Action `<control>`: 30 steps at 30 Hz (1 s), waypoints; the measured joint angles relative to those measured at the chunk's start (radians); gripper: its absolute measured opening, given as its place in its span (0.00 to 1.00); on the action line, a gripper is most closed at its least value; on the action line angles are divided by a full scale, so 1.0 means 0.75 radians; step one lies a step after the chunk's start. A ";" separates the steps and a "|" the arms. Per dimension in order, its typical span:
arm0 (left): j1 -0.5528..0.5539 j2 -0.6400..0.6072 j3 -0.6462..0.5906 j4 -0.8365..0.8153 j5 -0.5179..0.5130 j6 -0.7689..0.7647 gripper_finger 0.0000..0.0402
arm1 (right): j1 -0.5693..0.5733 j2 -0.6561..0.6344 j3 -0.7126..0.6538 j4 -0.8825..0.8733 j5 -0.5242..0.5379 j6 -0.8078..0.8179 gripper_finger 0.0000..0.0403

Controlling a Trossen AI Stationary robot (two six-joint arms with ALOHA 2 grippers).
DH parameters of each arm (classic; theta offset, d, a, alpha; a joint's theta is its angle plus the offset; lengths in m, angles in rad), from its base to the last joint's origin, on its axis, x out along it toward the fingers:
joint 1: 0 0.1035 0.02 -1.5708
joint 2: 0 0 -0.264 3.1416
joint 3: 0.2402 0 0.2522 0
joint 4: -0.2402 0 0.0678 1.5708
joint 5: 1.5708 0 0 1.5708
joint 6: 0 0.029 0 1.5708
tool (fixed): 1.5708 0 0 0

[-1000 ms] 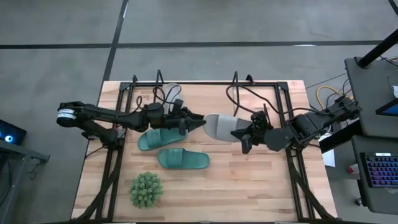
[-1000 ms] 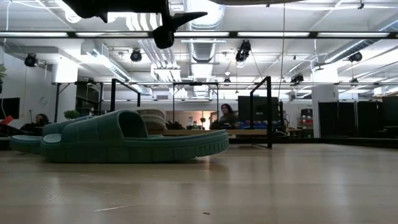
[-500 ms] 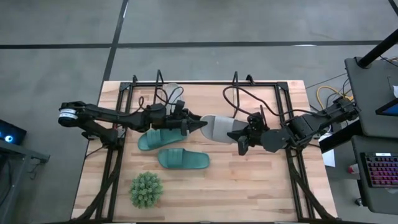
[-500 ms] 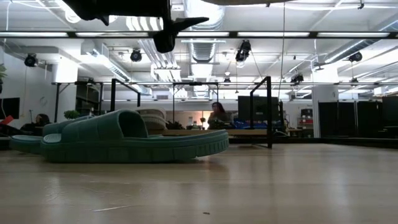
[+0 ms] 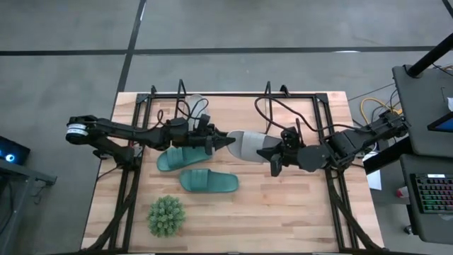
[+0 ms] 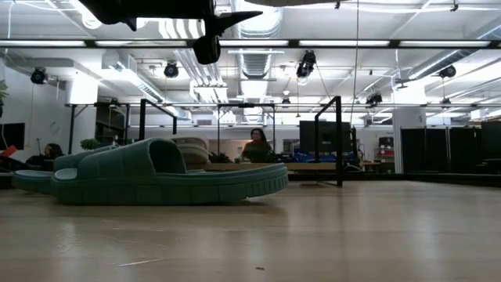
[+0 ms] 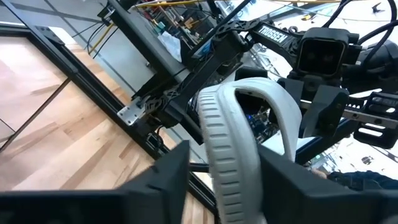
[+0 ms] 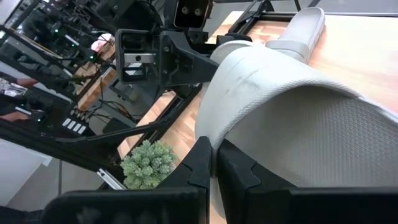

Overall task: Pick and place slides into the shelf
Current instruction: Put the gray slipper on the shelf

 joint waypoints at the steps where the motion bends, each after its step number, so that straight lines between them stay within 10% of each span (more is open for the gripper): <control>1: 0.000 0.000 0.000 0.001 0.006 0.000 0.27 | -0.001 0.000 0.000 0.001 0.000 -0.001 0.02; 5: 0.001 0.000 0.000 -0.004 0.011 -0.001 0.06 | 0.000 0.000 -0.001 0.009 0.000 -0.006 0.02; 15: 0.001 0.000 0.000 -0.013 0.022 -0.005 0.05 | -0.005 0.000 -0.001 0.022 0.047 -0.033 0.04; 30: 0.020 -0.018 -0.004 -0.035 0.047 0.009 0.05 | -0.008 -0.108 0.005 0.009 0.103 -0.073 0.33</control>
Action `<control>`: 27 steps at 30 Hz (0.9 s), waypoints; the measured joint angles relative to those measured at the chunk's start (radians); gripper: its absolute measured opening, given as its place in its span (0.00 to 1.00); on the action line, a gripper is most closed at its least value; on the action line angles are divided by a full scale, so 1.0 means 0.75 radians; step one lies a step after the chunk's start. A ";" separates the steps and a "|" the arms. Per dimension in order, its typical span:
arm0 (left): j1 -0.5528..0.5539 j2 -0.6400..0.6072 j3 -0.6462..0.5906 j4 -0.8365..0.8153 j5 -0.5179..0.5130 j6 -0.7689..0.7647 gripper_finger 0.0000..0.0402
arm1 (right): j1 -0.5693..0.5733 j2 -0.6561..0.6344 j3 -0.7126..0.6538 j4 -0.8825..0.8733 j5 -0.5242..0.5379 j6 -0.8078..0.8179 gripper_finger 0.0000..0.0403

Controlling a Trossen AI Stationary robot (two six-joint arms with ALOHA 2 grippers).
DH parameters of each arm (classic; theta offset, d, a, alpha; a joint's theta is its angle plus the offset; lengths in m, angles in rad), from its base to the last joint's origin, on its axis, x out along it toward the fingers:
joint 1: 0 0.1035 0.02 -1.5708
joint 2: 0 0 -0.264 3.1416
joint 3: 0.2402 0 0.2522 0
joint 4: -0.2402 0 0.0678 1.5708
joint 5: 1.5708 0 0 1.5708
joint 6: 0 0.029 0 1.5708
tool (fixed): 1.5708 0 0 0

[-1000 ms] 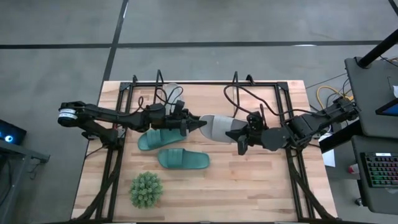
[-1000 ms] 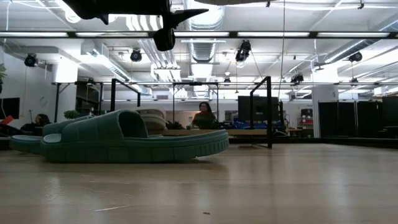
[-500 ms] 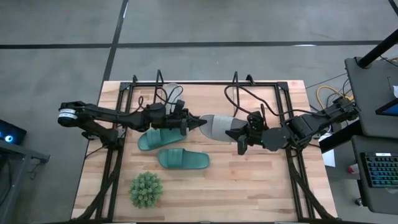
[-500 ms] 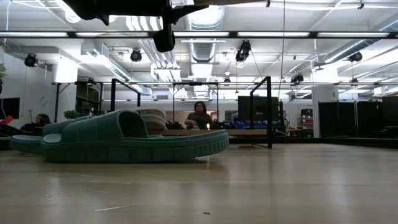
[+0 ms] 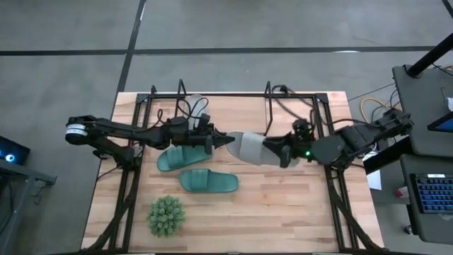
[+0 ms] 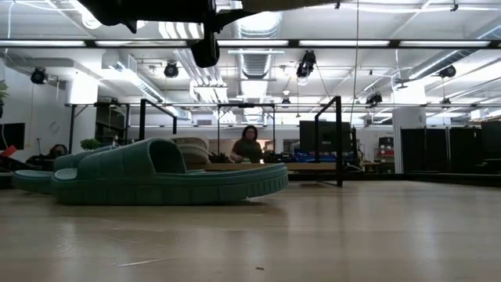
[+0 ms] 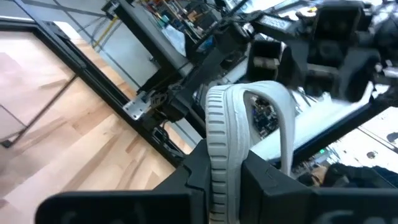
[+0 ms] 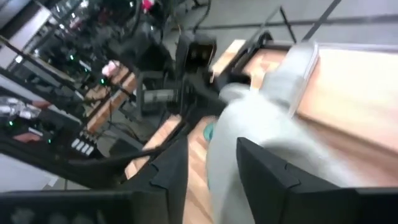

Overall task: Pick and place slides into the shelf
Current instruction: Put the gray slipper on the shelf

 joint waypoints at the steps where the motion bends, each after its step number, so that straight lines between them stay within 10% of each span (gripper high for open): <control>1: 0.004 -0.002 0.000 0.006 0.001 0.000 0.05 | 0.001 -0.015 0.000 -0.001 0.022 -0.020 0.34; 12: 0.050 -0.095 -0.027 0.032 -0.042 0.036 0.05 | 0.019 -0.187 0.000 0.063 0.250 -0.273 0.36; 27: 0.083 -0.235 -0.041 0.459 -0.485 0.316 0.05 | 0.062 -0.138 -0.008 0.052 0.726 -0.379 0.36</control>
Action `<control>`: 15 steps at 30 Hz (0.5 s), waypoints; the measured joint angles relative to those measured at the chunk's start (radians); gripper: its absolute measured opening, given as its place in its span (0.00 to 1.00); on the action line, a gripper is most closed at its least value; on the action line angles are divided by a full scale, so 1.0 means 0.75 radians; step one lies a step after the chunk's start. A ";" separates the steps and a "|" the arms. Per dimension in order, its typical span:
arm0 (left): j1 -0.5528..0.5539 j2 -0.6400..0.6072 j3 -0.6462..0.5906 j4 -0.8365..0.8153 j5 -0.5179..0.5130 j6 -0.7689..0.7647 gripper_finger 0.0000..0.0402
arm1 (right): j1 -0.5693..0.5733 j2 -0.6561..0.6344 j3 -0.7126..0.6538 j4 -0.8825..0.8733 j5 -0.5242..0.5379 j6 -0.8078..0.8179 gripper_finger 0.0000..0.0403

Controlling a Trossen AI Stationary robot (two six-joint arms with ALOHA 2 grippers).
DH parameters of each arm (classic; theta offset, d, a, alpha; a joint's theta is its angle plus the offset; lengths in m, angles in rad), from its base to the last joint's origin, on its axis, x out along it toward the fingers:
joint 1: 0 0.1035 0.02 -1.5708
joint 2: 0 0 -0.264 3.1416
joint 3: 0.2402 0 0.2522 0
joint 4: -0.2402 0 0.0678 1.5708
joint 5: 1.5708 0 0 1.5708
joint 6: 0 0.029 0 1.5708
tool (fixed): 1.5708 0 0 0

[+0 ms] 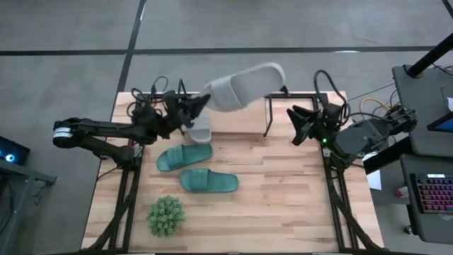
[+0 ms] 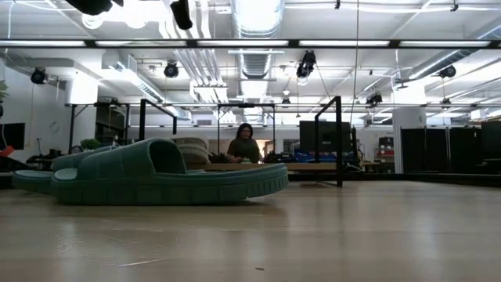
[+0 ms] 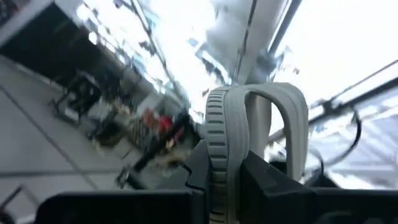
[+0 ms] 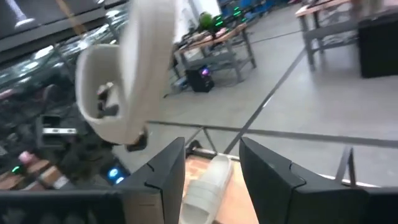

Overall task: Pick and place slides into the shelf
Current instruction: Put the gray slipper on the shelf

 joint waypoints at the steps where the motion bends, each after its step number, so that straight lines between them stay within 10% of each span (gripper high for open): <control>1: 0.000 0.006 -0.001 0.035 -0.018 0.002 0.05 | 0.000 0.012 0.000 0.000 0.036 0.032 0.36; 15: 0.002 0.166 -0.002 0.415 -0.054 -0.079 0.04 | 0.000 0.231 -0.020 -0.002 0.391 0.331 0.36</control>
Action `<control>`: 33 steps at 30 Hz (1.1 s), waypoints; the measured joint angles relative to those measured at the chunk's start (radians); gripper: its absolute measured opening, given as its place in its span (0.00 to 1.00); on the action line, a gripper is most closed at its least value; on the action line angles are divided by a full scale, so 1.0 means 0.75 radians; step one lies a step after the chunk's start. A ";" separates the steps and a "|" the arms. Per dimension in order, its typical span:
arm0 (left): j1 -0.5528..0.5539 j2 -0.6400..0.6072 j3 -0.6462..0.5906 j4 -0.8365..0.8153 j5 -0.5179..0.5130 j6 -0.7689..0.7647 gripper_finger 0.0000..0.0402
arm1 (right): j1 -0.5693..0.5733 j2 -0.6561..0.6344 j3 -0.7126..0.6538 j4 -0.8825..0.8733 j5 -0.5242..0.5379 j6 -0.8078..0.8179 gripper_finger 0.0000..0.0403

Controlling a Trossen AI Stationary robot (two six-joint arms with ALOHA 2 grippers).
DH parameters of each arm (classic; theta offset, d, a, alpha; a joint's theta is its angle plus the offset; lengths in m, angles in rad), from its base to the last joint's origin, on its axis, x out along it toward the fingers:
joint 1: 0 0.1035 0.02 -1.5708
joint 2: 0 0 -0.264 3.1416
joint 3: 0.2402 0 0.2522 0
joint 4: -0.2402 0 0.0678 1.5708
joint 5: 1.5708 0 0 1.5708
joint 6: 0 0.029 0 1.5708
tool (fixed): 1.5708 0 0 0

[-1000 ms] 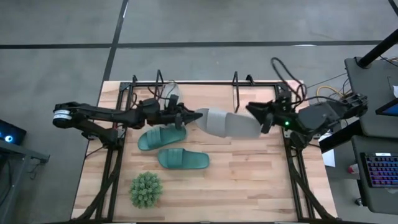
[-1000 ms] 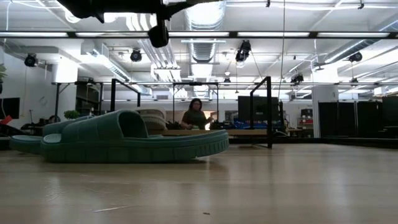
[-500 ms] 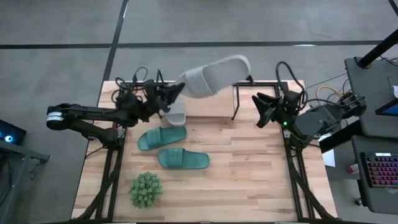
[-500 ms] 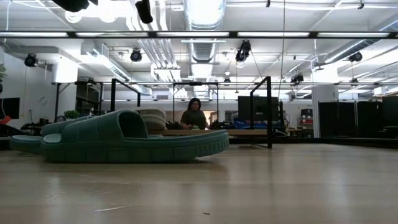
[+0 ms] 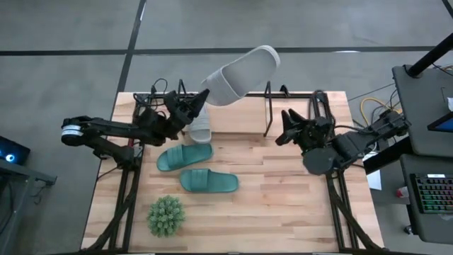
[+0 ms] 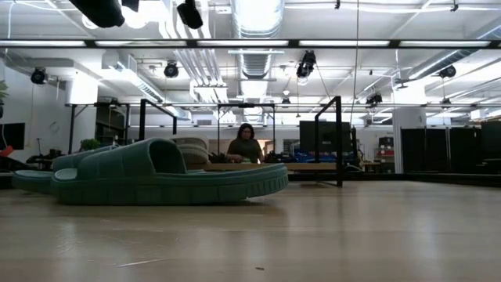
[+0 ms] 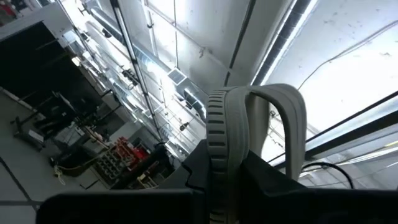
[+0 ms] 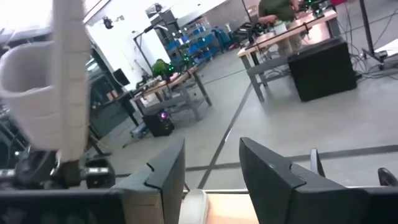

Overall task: Pick and place slides into the shelf
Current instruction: Put the gray slipper on the shelf

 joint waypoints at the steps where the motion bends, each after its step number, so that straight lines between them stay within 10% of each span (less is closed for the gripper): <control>1: 0.000 0.012 0.000 0.016 -0.002 -0.001 0.04 | 0.000 0.010 0.000 0.001 0.000 0.012 0.36; 12: -0.001 0.092 -0.001 0.031 0.004 -0.001 0.04 | 0.002 0.024 0.026 0.008 -0.077 -0.062 0.36; 19: -0.001 0.094 0.000 0.034 0.007 -0.001 0.04 | 0.000 0.006 0.163 0.132 -0.655 -0.764 0.36; 26: -0.001 0.089 -0.001 0.034 0.007 0.000 0.04 | -0.001 0.002 0.165 0.737 -0.931 -1.436 0.36; 33: -0.001 0.089 0.000 0.036 0.007 0.000 0.04 | -0.016 -0.012 0.056 1.049 -0.996 -1.655 0.36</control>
